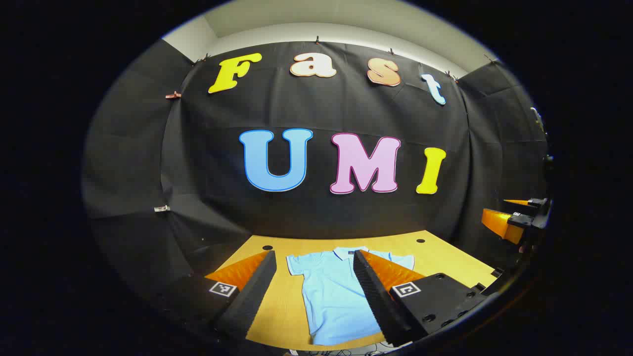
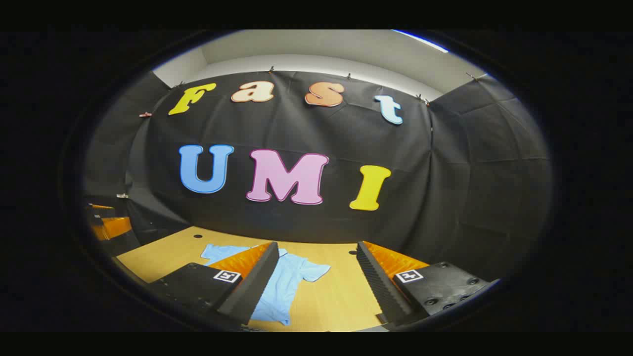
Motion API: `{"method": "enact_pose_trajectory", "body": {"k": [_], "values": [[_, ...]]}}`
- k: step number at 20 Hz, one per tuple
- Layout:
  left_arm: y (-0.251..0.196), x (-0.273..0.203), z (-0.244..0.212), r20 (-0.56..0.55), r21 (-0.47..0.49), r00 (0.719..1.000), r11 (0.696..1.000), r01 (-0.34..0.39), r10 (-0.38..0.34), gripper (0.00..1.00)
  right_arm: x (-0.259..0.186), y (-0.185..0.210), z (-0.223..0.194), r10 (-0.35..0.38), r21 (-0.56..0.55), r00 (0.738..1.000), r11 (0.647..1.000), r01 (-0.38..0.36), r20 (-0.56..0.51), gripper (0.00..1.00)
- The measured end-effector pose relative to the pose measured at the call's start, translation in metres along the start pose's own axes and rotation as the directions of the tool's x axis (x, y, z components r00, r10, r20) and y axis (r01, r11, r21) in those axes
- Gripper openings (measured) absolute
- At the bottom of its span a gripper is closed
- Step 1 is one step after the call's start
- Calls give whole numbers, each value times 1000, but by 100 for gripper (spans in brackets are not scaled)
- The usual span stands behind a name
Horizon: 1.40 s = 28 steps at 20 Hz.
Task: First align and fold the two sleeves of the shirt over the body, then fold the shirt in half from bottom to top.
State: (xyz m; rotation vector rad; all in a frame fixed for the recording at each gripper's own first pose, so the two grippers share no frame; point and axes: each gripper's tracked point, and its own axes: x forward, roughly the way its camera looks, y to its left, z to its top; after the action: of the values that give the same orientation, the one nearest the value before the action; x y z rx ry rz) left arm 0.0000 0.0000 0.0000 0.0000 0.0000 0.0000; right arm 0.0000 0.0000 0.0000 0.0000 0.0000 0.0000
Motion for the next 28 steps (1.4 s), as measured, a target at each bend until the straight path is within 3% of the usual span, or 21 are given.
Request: {"method": "enact_pose_trajectory", "body": {"k": [4, 7, 15, 23, 28], "values": [[16, -2, -11, -24, -45, 1000, 999, -13, 12, 98, -3, -2, 1, -17, -13, 1000, 1000, 17, -4, 97], [11, -7, -8, -19, -86, 1000, 996, 23, -25, 98, -4, -7, 4, -40, -9, 999, 999, 39, -14, 97], [7, -24, -15, -4, -68, 996, 994, 85, -86, 98, -21, -4, 9, -73, -5, 997, 997, 73, -25, 97], [20, -19, -24, -31, -79, 998, 996, 46, -49, 98, -12, 7, 7, -44, 4, 998, 999, 44, -39, 97], [23, -9, -19, -36, -42, 999, 999, 26, -28, 98, 24, 7, -14, -22, -11, 995, 1000, 21, -97, 97]]}}
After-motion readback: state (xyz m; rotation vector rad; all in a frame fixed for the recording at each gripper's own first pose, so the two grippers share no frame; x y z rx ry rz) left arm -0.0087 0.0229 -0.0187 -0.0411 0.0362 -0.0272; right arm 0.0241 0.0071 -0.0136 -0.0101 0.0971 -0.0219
